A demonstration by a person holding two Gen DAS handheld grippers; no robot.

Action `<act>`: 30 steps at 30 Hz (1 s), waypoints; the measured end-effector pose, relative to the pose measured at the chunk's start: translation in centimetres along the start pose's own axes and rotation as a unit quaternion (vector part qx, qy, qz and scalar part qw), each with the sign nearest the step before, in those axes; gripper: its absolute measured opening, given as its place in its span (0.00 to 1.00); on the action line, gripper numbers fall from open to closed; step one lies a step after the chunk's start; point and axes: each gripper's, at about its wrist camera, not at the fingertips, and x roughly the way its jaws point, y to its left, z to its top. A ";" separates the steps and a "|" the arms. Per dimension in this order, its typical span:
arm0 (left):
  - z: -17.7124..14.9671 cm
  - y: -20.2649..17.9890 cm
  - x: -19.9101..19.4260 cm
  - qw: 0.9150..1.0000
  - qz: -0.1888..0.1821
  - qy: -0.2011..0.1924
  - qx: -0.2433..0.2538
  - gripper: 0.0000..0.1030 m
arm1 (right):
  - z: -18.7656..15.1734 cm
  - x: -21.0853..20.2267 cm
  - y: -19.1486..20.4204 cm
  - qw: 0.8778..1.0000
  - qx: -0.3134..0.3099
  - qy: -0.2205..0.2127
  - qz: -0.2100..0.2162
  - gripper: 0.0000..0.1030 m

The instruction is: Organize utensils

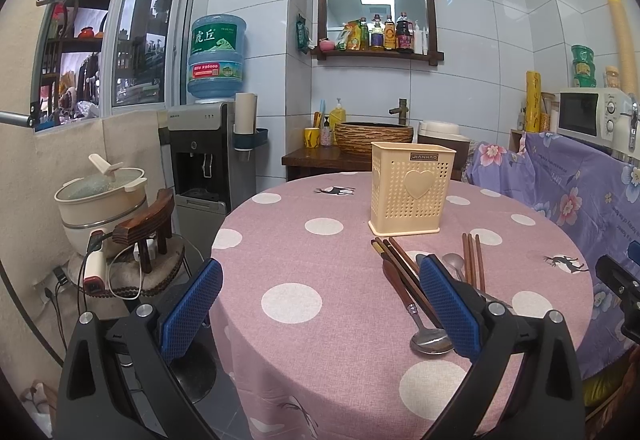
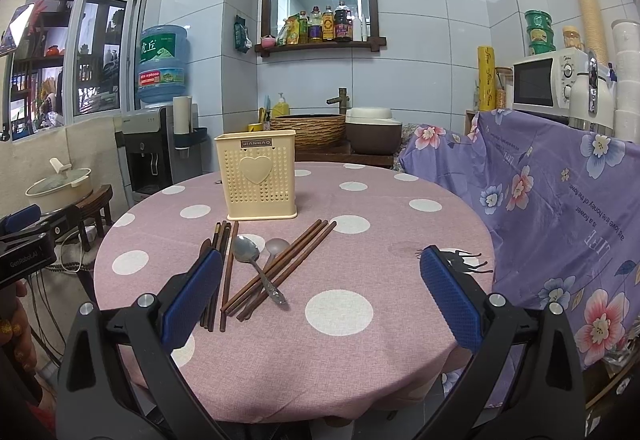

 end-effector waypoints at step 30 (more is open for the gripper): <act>-1.3 0.4 0.4 1.000 -0.006 0.007 -0.003 0.95 | -0.4 0.3 0.0 1.000 0.001 0.008 0.002 0.95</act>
